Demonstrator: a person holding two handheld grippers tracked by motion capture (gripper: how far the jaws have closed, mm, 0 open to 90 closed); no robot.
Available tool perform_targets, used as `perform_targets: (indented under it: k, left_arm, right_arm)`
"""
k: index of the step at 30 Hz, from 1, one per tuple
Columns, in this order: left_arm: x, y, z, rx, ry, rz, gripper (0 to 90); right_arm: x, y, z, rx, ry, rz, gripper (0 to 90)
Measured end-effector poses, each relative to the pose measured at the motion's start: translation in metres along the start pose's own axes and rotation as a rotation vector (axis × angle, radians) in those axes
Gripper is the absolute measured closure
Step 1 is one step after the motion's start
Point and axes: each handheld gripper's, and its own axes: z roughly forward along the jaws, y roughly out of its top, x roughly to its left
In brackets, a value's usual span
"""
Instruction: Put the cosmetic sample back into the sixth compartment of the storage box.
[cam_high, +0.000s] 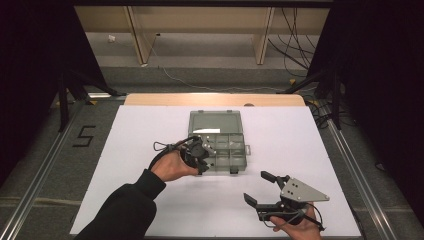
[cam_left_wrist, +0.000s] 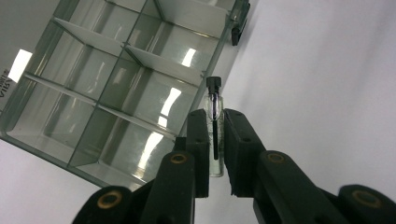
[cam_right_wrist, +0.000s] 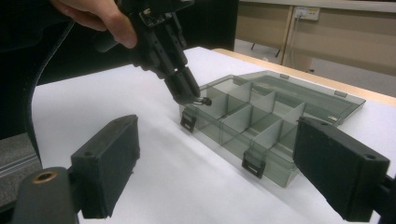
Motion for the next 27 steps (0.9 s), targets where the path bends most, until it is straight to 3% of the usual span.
perform_targets:
  k: [11,14,17,18,21,22,27]
  left_arm:
    - [0.005,0.009,0.002,0.005,0.008,-0.036,80.6]
    - [0.008,0.012,0.003,0.011,0.010,-0.049,80.6]
    - [0.012,0.014,0.004,0.017,0.017,-0.037,80.6]
    - [0.012,0.015,0.005,0.021,0.011,-0.061,80.6]
    - [0.015,0.016,0.006,0.030,0.004,-0.067,80.6]
    - [0.016,0.016,0.007,0.030,0.005,-0.077,80.6]
    - [0.021,0.017,0.011,0.043,0.001,-0.098,80.6]
  right_arm:
    - [0.001,0.000,-0.001,0.015,0.007,0.023,15.9]
    - [0.000,0.000,0.000,-0.001,0.002,0.000,15.9]
    - [0.001,0.000,-0.001,0.011,0.006,0.019,15.9]
    - [0.000,0.000,0.000,-0.001,0.001,0.001,15.9]
    - [0.001,0.000,-0.001,0.014,0.007,0.023,15.9]
    - [0.000,0.000,0.000,-0.002,0.001,0.000,15.9]
    - [0.000,0.000,0.000,-0.001,0.001,0.000,15.9]
